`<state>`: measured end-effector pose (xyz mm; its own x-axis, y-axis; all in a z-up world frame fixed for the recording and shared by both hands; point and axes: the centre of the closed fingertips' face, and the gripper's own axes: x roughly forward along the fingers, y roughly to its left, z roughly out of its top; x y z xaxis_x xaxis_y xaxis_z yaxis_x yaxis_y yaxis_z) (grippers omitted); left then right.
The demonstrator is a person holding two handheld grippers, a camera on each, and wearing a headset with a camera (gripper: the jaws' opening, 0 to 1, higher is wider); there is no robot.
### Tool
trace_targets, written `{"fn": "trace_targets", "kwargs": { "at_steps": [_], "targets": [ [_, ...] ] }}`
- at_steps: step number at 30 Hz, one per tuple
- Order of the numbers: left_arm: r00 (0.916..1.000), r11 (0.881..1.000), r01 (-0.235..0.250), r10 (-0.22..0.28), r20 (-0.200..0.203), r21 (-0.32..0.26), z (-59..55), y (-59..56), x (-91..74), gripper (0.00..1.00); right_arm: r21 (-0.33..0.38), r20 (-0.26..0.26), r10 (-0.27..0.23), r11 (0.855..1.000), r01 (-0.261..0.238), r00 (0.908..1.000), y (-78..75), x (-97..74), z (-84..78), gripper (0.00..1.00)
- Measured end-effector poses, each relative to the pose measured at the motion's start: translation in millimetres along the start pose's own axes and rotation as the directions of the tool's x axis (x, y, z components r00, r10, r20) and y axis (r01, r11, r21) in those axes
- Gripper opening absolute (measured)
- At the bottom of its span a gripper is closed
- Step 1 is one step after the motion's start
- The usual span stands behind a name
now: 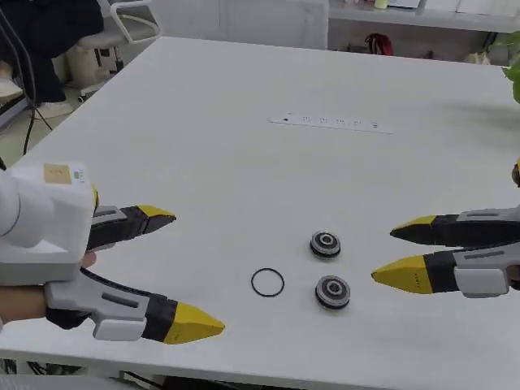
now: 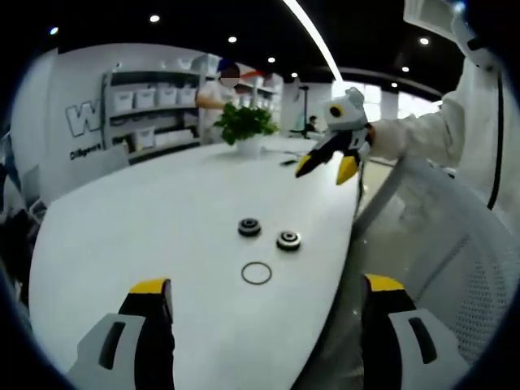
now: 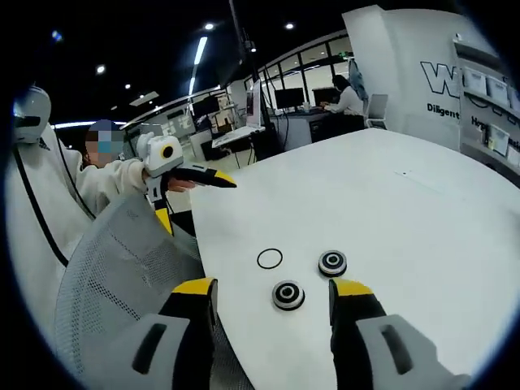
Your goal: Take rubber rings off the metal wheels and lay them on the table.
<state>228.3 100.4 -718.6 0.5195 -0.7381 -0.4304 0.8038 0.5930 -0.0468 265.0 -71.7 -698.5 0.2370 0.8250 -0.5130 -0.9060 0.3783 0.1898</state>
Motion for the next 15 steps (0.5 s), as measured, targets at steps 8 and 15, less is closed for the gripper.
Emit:
{"fn": "trace_targets", "kwargs": {
  "at_steps": [8,15],
  "targets": [
    [0.9999,1.000,0.001,-0.001,-0.015,0.011,0.1,-8.8,-2.5,0.98,-0.019,0.013,-0.026,0.999,0.026,0.9996,-4.9,-18.2,-11.0,0.56],
    [0.9999,1.000,-0.002,0.002,-0.015,0.009,3.5,-9.2,-4.7,0.99,-0.018,0.017,-0.052,0.998,0.052,0.9985,-10.3,-27.9,-21.4,0.61]
  ]
}}
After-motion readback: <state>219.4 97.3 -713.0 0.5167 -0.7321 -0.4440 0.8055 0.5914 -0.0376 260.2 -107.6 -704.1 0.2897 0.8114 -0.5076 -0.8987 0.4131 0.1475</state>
